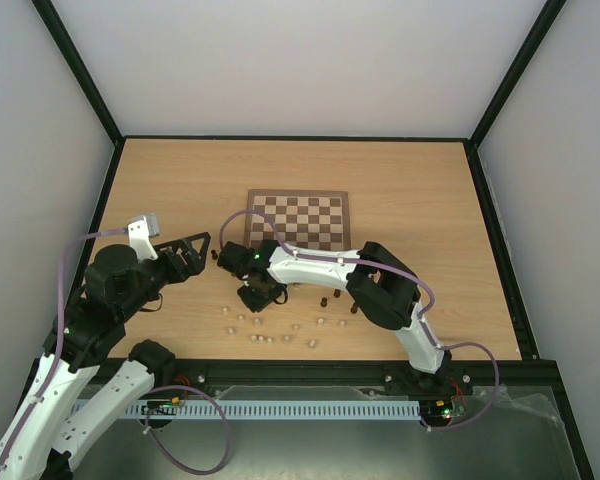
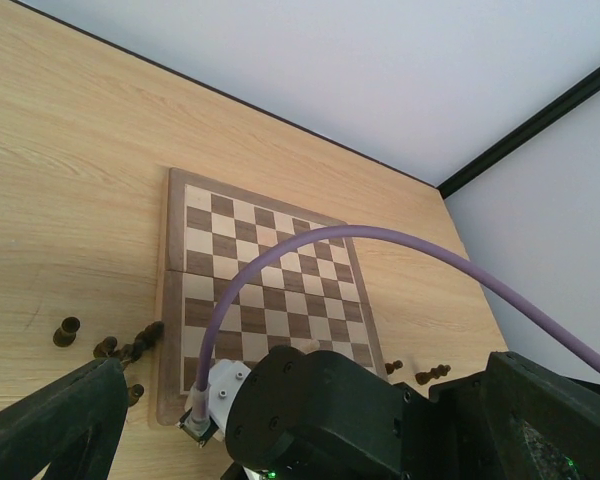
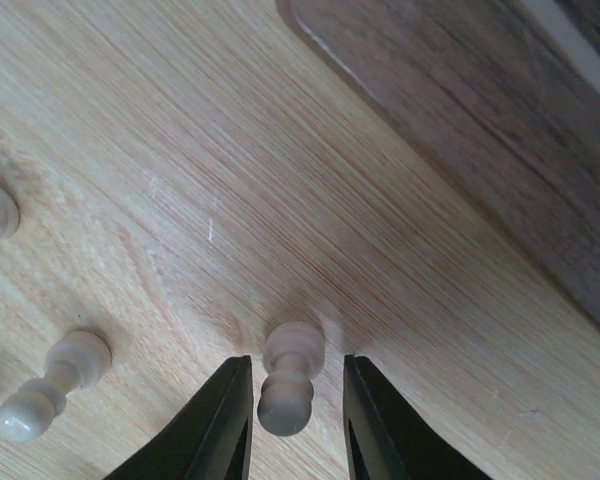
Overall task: Set up the chess pieces on the board
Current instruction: Pick up the chess piece at the center of the board, then place the chess piece on the chessboard.
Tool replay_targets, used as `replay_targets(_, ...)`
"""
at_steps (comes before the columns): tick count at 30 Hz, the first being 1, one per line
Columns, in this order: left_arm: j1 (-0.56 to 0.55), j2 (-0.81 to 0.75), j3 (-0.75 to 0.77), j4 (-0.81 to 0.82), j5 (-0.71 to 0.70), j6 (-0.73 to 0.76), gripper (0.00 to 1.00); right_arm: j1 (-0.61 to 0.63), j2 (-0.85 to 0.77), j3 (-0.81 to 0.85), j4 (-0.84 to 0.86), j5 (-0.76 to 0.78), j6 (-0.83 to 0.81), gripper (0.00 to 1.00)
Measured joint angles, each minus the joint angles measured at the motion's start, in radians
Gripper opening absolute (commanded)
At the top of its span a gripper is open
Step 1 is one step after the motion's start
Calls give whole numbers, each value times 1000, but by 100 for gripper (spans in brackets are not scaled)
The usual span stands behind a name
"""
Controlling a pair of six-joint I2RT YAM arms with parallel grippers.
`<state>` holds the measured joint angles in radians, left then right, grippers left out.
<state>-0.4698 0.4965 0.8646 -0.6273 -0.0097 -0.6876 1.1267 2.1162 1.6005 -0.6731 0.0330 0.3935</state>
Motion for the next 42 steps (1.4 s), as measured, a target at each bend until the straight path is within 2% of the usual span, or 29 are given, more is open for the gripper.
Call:
replay_targets(13, 0, 2, -2, 0, -4, 0, 99, 0, 3, 7, 5, 1, -1, 24)
replay_targets(16, 0, 2, -2, 0, -7, 0, 100, 0, 3, 9, 5, 1, -2, 20)
replay_targets(20, 0, 5, -3, 0, -8, 0, 100, 0, 3, 9, 5, 2, -7, 10)
replay_targets(28, 0, 14, -13, 0, -9, 0, 99, 1, 3, 25, -8, 24, -10, 10)
replay_targets(35, 0, 28, -15, 5, -10, 5, 100, -23, -3, 215, -89, 69, -41, 11)
replay_targets(42, 0, 56, -24, 9, -10, 12, 100, -154, -6, 383, -167, 121, -77, 11)
